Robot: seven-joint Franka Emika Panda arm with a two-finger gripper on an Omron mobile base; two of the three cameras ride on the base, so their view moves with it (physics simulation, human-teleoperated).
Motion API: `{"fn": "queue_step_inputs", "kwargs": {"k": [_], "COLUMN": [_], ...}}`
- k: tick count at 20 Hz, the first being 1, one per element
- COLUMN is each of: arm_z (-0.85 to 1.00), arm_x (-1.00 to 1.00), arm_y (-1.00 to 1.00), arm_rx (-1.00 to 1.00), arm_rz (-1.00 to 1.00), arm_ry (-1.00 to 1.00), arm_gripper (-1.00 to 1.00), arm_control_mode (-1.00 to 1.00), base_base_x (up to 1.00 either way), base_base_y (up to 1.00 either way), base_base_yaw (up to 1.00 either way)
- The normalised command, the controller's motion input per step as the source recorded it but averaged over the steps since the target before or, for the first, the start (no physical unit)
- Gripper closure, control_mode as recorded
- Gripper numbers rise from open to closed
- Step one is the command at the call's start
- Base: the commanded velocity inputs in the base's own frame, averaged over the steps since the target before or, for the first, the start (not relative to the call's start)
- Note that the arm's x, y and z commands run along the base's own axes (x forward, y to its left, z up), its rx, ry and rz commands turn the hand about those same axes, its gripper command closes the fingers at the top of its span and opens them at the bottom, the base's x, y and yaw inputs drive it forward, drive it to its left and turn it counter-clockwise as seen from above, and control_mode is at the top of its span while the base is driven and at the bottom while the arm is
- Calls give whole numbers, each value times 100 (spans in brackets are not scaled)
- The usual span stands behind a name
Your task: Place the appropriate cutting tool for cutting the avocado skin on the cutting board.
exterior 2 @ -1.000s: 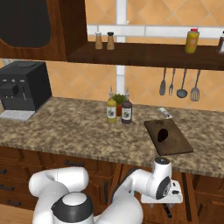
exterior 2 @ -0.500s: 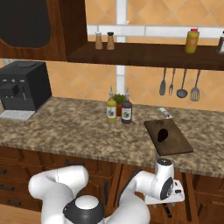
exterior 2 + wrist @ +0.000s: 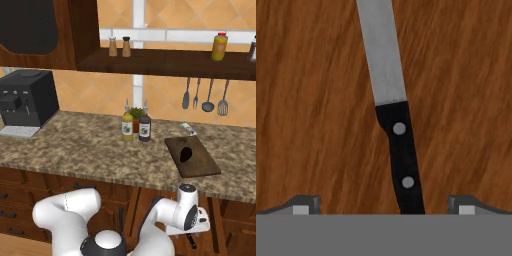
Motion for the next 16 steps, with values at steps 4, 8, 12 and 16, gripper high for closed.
{"fn": "queue_step_inputs", "kwargs": {"k": [4,8,12,16], "arm_z": [-28,-26,-26,-49], "arm_x": [27,22,2,-18], "arm_y": [-1,-10,-22,-9], "arm_rx": [0,0,0,0], "arm_rz": [0,0,0,0], "arm_ry": [0,0,0,0], "arm_gripper": [-100,-100,-100,-100], "arm_control_mode": [-100,-100,-100,-100], "base_base_x": [0,0,0,0], "base_base_y": [0,0,0,0], "base_base_yaw": [0,0,0,0]}}
